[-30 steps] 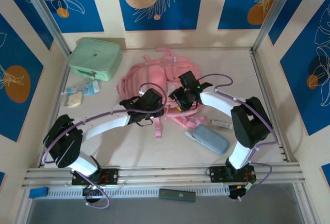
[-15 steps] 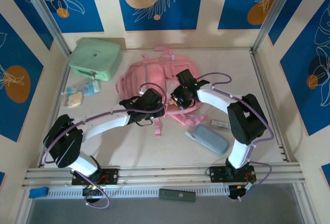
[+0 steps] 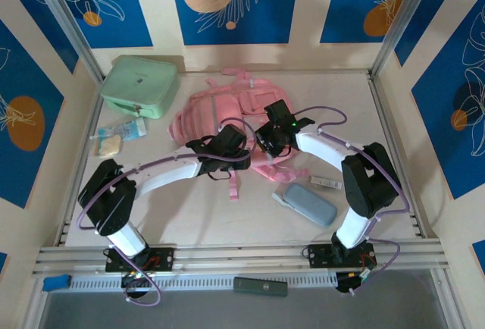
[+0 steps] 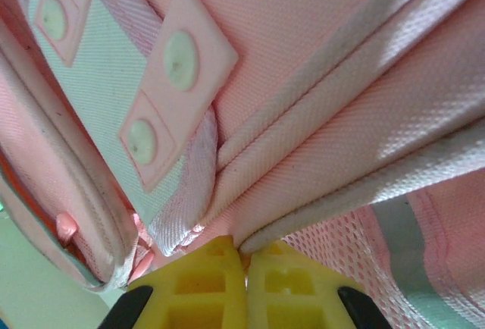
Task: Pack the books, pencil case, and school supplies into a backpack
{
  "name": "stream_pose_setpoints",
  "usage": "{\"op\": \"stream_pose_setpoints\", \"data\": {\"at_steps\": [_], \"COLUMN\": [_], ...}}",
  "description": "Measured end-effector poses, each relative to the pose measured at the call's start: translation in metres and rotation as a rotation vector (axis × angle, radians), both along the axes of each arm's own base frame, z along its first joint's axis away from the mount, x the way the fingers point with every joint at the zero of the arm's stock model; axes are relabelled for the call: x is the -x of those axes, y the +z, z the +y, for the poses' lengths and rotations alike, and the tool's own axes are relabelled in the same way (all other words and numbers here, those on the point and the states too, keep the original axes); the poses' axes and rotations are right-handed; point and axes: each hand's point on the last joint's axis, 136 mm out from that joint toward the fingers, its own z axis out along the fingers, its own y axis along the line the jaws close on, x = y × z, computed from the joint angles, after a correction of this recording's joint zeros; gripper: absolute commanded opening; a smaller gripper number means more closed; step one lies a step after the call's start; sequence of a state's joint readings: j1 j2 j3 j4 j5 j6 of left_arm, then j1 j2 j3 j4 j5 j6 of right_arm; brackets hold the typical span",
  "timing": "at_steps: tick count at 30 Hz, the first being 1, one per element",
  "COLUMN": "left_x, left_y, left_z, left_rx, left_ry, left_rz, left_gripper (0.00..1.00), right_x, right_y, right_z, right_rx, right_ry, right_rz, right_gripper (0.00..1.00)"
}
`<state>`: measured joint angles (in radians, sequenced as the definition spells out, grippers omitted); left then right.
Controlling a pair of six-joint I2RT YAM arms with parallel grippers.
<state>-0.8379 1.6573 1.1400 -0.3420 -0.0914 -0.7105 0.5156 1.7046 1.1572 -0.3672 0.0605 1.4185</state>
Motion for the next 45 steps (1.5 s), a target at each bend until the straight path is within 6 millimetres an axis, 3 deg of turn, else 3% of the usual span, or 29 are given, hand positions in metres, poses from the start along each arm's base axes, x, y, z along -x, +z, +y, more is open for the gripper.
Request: {"op": "stream_pose_setpoints", "data": {"at_steps": [10,25,35,45], "left_x": [-0.018,-0.035,-0.047,-0.048], "left_y": [-0.003,-0.025,-0.03,-0.03], "left_z": [-0.015,-0.025,-0.025,-0.023], "left_rx": [-0.047,-0.117,-0.164,-0.178], "left_ry": [-0.057,-0.1,-0.073,-0.082], "left_rz": [-0.044,-0.083,-0.099,-0.106], "left_gripper": [0.36,0.39,0.25,0.03], "right_x": [0.001,0.001,0.0,-0.001], "right_y": [0.002,0.003,0.003,0.003], "right_z": [0.001,0.002,-0.001,-0.002], "right_rx": [-0.023,-0.051,-0.061,-0.064], "right_ry": [-0.022,-0.053,-0.066,-0.068], "right_rz": [0.009,0.023,0.009,0.003], "right_gripper": [0.0,0.0,0.0,0.0]}}
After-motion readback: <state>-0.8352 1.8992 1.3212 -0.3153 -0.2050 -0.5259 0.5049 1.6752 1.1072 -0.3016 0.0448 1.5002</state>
